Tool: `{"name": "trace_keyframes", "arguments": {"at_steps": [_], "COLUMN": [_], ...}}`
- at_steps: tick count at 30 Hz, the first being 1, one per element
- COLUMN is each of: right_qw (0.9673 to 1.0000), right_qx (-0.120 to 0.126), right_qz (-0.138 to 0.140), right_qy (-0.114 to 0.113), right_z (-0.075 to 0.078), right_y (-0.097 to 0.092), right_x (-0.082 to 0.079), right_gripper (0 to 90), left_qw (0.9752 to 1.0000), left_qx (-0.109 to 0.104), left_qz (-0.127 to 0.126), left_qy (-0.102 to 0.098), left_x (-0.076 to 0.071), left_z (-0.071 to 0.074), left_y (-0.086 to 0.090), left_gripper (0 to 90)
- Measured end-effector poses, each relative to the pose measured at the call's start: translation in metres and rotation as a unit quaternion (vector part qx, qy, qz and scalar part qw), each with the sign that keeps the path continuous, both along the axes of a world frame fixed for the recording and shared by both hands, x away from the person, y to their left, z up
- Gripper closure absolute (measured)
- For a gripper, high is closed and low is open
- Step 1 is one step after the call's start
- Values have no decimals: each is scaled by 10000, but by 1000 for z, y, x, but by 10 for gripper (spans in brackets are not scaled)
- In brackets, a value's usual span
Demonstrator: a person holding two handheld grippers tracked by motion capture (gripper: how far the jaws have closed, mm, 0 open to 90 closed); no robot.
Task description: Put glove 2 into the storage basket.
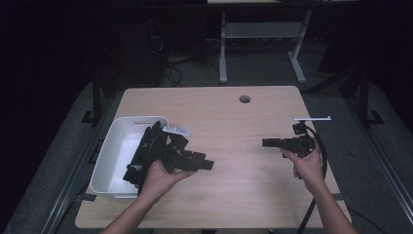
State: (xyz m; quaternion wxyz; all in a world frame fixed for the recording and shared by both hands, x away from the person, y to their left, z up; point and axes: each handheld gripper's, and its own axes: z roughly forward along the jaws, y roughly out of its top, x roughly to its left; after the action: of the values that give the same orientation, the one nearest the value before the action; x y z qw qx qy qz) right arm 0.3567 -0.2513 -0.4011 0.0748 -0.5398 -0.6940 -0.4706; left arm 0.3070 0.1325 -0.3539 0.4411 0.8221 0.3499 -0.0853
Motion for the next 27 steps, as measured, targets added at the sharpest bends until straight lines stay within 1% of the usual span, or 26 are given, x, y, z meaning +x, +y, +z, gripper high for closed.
{"name": "trace_keyframes", "arguments": {"at_steps": [3, 4, 7, 9, 10, 13, 18, 21, 22, 27], "right_qw": [10000, 10000, 10000, 10000, 10000, 9999, 9998, 9997, 9997, 9996], "right_qx": [-60, -46, -41, -39, -56, -26, -3, -7, 5, -6], "right_qz": [0, -6, -21, -29, -46, -98, -193, -215, -228, -252], "right_qy": [24, 22, 22, 9, 52, 45, 79, 82, 113, 122], "right_z": [-2, -3, -4, -5, -8, -11, -15, -18, -19, -25], "right_y": [-2, -3, -5, -6, -9, -14, -23, -27, -29, -34], "right_x": [-1, -2, -4, -5, -7, -10, -15, -18, -19, -24], "right_gripper": [544, 541, 537, 536, 533, 528, 525, 523, 522, 520], "left_qw": [10000, 10000, 10000, 10000, 10000, 10000, 10000, 10000, 10000, 10000], "left_qx": [23, 45, -2, 10, 18, -7, 12, 33, 24, 30], "left_qz": [-19, -14, 3, -8, -31, -41, -50, -53, -45, -55], "left_qy": [9, 1, 3, 5, 15, 21, 35, 53, 67, 58], "left_x": [0, -1, -1, -1, -1, -2, -3, -3, -3, -5], "left_z": [-1, -2, -4, -5, -6, -8, -12, -15, -15, -18], "left_y": [-2, -3, -4, -5, -6, -10, -14, -15, -15, -17], "left_gripper": [466, 462, 459, 460, 459, 459, 453, 451, 449, 444]}}
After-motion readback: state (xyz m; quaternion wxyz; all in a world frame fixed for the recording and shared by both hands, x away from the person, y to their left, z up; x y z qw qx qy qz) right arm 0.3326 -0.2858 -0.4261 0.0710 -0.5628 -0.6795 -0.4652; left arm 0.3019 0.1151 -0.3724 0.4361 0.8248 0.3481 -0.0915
